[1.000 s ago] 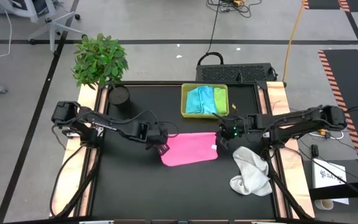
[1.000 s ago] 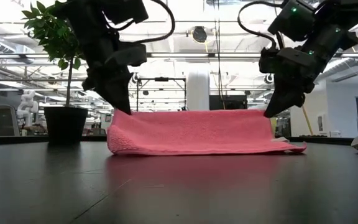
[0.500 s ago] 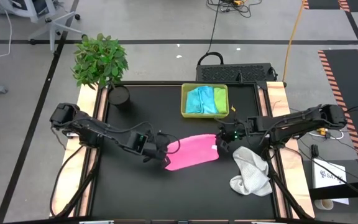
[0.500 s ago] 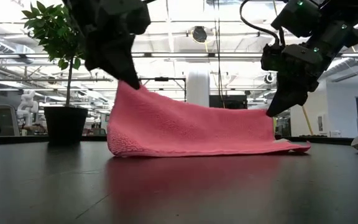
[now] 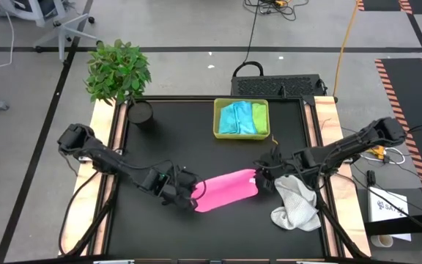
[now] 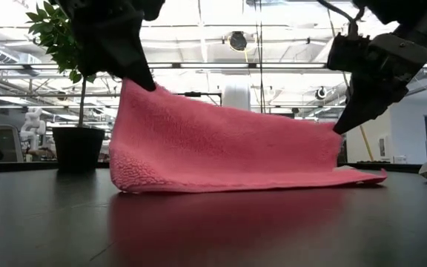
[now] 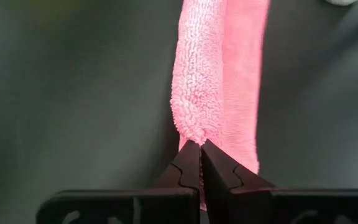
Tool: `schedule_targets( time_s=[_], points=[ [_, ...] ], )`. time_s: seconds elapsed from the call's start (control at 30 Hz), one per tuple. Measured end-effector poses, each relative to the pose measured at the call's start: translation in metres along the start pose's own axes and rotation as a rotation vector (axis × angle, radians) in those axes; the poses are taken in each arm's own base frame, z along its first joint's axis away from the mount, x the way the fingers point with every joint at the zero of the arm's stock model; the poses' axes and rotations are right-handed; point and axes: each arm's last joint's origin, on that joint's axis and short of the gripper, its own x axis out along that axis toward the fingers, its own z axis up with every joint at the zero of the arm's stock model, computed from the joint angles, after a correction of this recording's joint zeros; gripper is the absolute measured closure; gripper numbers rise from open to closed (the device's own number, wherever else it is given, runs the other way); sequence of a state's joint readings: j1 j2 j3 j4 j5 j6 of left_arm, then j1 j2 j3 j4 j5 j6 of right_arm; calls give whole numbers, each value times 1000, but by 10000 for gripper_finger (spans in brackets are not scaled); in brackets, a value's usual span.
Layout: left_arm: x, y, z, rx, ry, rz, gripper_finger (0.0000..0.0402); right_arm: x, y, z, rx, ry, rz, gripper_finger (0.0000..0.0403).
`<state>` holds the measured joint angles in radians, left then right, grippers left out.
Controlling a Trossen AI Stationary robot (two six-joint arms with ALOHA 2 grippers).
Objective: Fold microfiber towels
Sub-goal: Fold the pink microfiber cloth
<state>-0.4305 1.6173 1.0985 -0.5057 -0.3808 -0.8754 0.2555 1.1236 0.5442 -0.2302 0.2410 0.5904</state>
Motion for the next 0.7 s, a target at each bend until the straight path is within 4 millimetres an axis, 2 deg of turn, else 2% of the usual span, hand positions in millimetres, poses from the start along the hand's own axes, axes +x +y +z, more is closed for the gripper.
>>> schedule_targets(
  time_s=[0.13,0.47,0.7],
  points=[
    [-2,-6,-4,-5,-27,-8,400,-1,4,-2,15,-15,1,403],
    [32,-30,-21,-37,-29,-98,401,-4,14,-7,50,-28,28,403],
    [31,-32,-25,-25,-15,-104,401,-9,27,-17,91,-3,85,403]
  ],
)
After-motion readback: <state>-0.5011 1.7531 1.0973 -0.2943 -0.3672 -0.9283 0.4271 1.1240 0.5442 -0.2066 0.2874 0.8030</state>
